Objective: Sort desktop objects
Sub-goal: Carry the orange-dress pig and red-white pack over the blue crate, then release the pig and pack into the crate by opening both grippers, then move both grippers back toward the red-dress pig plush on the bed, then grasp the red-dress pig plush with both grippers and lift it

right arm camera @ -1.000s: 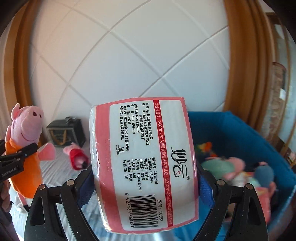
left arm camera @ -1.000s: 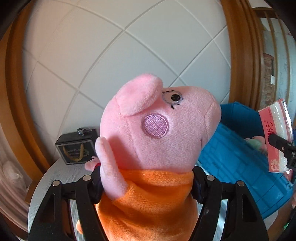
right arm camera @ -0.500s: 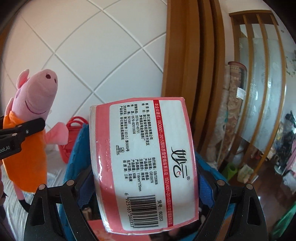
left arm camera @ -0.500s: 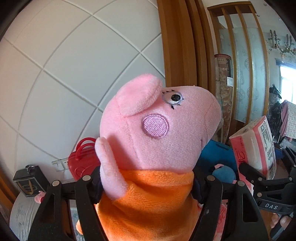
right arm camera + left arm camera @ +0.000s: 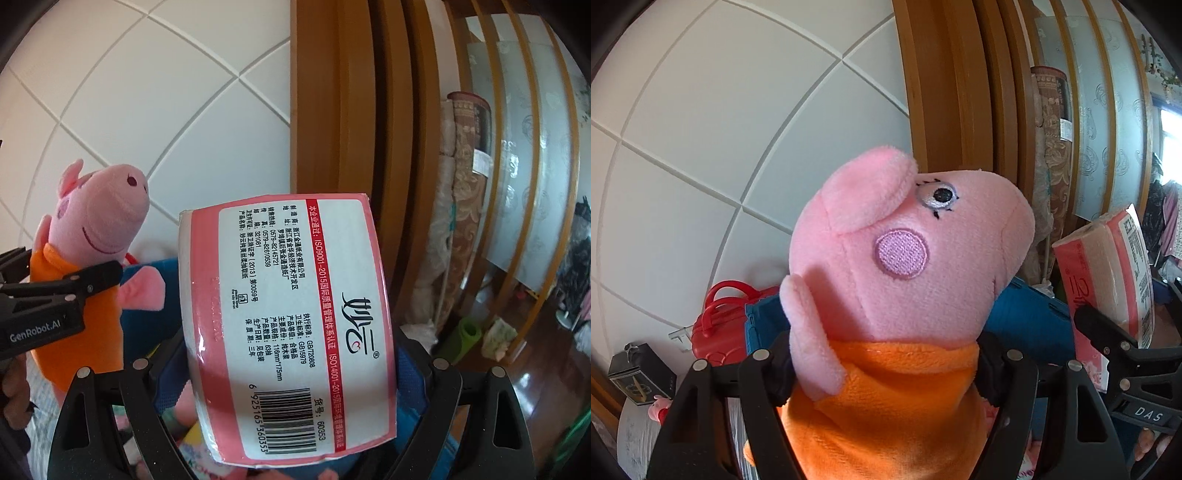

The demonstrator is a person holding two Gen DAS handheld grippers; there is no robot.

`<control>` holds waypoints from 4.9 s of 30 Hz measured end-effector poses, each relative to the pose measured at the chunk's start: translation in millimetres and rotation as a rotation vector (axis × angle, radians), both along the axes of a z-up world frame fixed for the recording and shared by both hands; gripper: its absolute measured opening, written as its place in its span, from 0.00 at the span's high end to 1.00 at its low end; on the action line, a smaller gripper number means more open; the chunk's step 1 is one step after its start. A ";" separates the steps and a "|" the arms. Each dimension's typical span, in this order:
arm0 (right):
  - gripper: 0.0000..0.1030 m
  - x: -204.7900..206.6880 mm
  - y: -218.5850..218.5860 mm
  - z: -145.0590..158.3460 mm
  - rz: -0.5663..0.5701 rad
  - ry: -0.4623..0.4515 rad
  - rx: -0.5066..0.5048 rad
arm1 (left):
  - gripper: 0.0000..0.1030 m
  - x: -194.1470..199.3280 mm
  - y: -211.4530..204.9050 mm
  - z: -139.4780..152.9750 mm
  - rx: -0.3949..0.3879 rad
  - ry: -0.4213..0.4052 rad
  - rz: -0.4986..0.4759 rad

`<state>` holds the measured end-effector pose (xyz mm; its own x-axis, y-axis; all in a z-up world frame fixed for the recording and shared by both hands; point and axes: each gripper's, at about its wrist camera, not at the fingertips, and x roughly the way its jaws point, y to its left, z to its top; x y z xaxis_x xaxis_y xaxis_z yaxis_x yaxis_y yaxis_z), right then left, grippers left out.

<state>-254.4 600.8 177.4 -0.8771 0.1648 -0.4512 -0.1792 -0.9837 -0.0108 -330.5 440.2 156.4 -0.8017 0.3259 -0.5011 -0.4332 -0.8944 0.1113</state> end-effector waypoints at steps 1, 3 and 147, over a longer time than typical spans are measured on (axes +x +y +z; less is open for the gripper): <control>0.11 -12.9 2.7 -0.9 0.005 -0.009 -0.006 | 0.29 -10.7 2.1 -4.2 -0.009 -0.001 0.008; 0.11 -40.1 7.5 -3.7 0.015 -0.025 -0.016 | 0.29 -33.3 7.6 -11.6 -0.024 -0.024 0.016; 0.04 -262.0 -663.1 -349.5 0.651 -0.674 -0.146 | 0.21 -275.8 -706.4 -326.5 0.059 -0.468 0.628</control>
<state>-516.4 -62.3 -172.1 -0.3242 -0.3630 -0.8736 0.4040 -0.8881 0.2192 -606.3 -266.2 -170.1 -0.5548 -0.0817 -0.8280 0.1655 -0.9861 -0.0136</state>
